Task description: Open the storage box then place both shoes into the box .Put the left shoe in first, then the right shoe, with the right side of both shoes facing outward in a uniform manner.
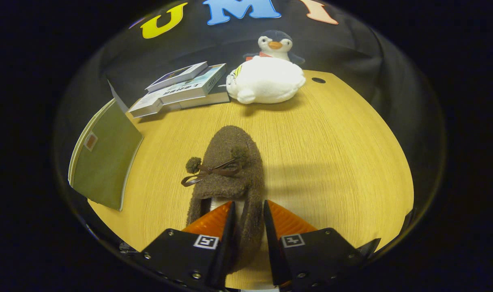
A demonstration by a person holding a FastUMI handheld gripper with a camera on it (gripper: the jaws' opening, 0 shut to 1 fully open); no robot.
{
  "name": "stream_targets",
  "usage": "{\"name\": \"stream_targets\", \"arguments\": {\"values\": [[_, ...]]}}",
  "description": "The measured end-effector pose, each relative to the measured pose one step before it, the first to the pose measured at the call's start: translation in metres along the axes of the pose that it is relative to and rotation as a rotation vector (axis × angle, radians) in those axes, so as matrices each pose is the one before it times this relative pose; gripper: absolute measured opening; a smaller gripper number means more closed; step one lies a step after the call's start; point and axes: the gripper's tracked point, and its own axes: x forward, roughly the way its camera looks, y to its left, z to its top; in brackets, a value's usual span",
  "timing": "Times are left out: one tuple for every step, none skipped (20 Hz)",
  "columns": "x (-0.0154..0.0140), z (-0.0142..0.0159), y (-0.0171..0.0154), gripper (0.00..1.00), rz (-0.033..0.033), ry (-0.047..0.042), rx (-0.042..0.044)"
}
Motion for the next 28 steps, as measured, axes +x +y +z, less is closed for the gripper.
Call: {"name": "stream_targets", "arguments": {"values": [[-0.0002, -0.00055, 0.00011, 0.33, -0.00199, 0.00679, 0.00655], [-0.00127, 0.0015, -0.01433, 0.33, -0.05037, -0.00872, 0.00343], [0.00135, 0.00285, -0.00159, 0.03, -0.01495, 0.00753, 0.02627], [-0.00323, -0.00318, 0.00346, 0.02, 0.01102, 0.01058, 0.02933], [-0.00182, 0.00057, 0.00319, 0.02, 0.00963, 0.00536, 0.03047], [-0.00228, 0.00042, 0.00038, 0.03, -0.00072, 0.00496, 0.02364], [-0.00255, 0.00049, 0.00157, 0.02, 0.00071, 0.00532, 0.02045], [-0.00482, 0.00304, 0.00428, 0.02, 0.00982, -0.00603, 0.02286], [-0.00466, 0.00296, 0.00593, 0.03, 0.01244, -0.00862, 0.01809], [-0.00443, 0.00227, 0.00669, 0.03, 0.01372, -0.00683, 0.01807], [-0.00436, 0.00282, 0.00722, 0.02, 0.00907, -0.00634, 0.01945], [-0.00387, 0.00279, 0.00631, 0.02, 0.0085, -0.00596, 0.01704], [-0.00556, 0.00262, 0.00863, 0.02, 0.00991, -0.01002, 0.0228], [-0.00456, 0.00239, 0.00771, 0.03, 0.00897, -0.00577, 0.01571], [-0.00573, 0.00224, 0.00881, 0.02, 0.0088, -0.00654, 0.01541], [-0.00472, 0.00204, 0.00843, 0.02, 0.00529, -0.00879, 0.01071], [-0.00525, 0.00293, 0.00825, 0.02, 0.00086, -0.00887, 0.00978], [-0.00503, 0.00346, 0.00835, 0.02, 0.00137, -0.00999, 0.01104], [-0.00514, 0.003, 0.00872, 0.02, 0.00365, -0.00859, 0.00647], [-0.00533, 0.00401, 0.00983, 0.02, 0.00513, -0.013, 0.00701], [-0.00373, 0.00415, 0.01236, 0.02, 0.00711, -0.01083, 0.00364], [-0.00323, 0.00275, 0.01045, 0.02, 0.00548, -0.0081, 0.00267], [-0.00291, 0.0027, 0.01118, 0.02, 0.00508, -0.00517, -0.00019], [-0.00289, 0.00112, 0.01014, 0.02, 0.00519, -0.00426, -0.00212], [-0.00203, 0.00088, 0.01318, 0.02, 0.00793, -0.00163, -0.00324], [-0.00265, -0.00042, 0.01252, 0.02, 0.01125, -0.00094, -0.00041], [-0.00103, 0.00024, 0.01249, 0.02, 0.01537, -0.00178, 0.0013], [-0.00074, -0.00042, 0.01423, 0.02, 0.02012, -0.0016, 0.00402]]}}
